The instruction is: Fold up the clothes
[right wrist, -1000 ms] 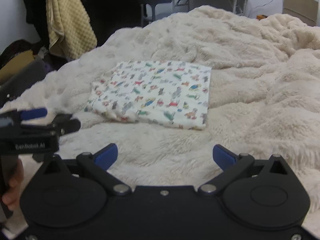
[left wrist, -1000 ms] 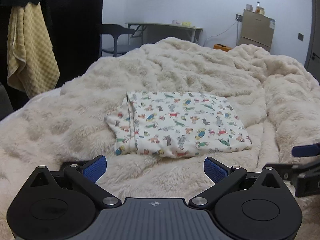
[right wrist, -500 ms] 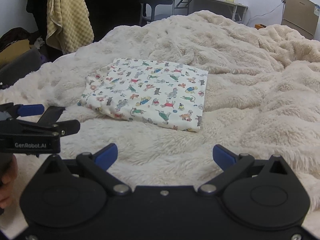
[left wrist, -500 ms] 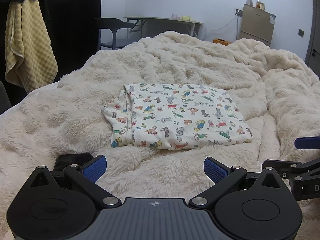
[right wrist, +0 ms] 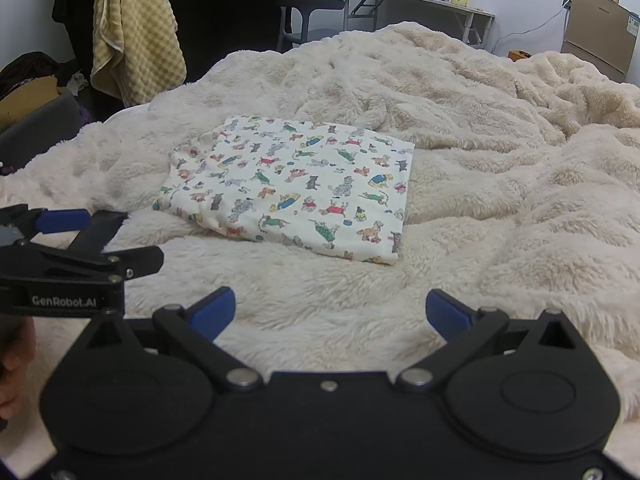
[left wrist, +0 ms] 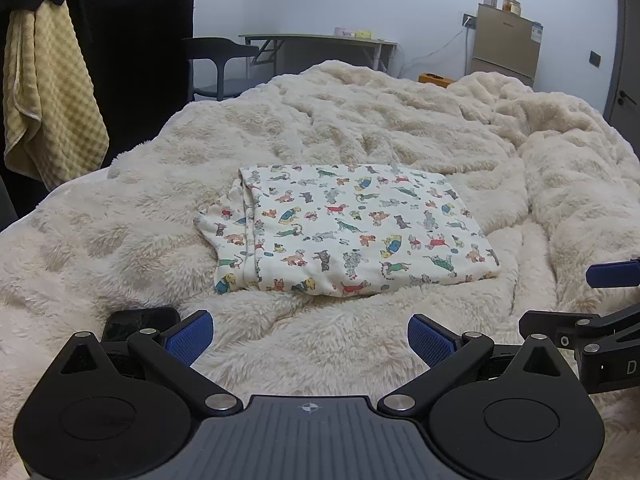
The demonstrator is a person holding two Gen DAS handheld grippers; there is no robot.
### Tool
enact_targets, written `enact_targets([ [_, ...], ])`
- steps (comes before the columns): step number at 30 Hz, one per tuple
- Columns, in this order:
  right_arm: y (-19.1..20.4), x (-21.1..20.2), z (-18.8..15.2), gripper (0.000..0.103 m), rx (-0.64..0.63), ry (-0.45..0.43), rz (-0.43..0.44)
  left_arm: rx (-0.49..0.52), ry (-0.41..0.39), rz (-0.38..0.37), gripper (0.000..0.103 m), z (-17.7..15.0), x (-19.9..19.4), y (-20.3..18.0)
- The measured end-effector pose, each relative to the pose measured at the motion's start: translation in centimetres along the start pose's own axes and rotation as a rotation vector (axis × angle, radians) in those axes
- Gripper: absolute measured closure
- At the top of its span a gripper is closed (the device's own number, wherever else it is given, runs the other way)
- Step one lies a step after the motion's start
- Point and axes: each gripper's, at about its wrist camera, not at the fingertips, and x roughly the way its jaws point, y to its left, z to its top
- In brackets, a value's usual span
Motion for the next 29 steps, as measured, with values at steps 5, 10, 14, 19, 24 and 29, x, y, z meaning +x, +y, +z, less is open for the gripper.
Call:
enact_targets([
  [5, 0.1, 0.04, -0.01, 0.0, -0.004, 0.0, -0.005, 0.004, 0.001, 0.0, 0.0, 0.01, 0.04, 0.04],
  [10, 0.13, 0.06, -0.04, 0.0, -0.007, 0.002, -0.007, 0.003, 0.002, -0.002, 0.0, -0.02, 0.04, -0.02],
  [14, 0.16, 0.04, -0.03, 0.0, -0.01, 0.004, -0.006, 0.003, 0.003, -0.003, 0.0, -0.06, 0.04, 0.04],
  [19, 0.19, 0.03, -0.02, 0.0, -0.013, 0.005, -0.006, 0.003, 0.007, -0.006, 0.0, -0.04, -0.01, 0.01],
  [24, 0.24, 0.07, -0.03, 0.0, -0.014, 0.005, -0.005, 0.004, 0.009, -0.009, 0.0, -0.08, 0.02, -0.02],
  [29, 0.26, 0.05, -0.05, 0.0, -0.015, 0.006, -0.004, 0.008, 0.011, -0.01, 0.0, -0.19, 0.12, -0.06],
])
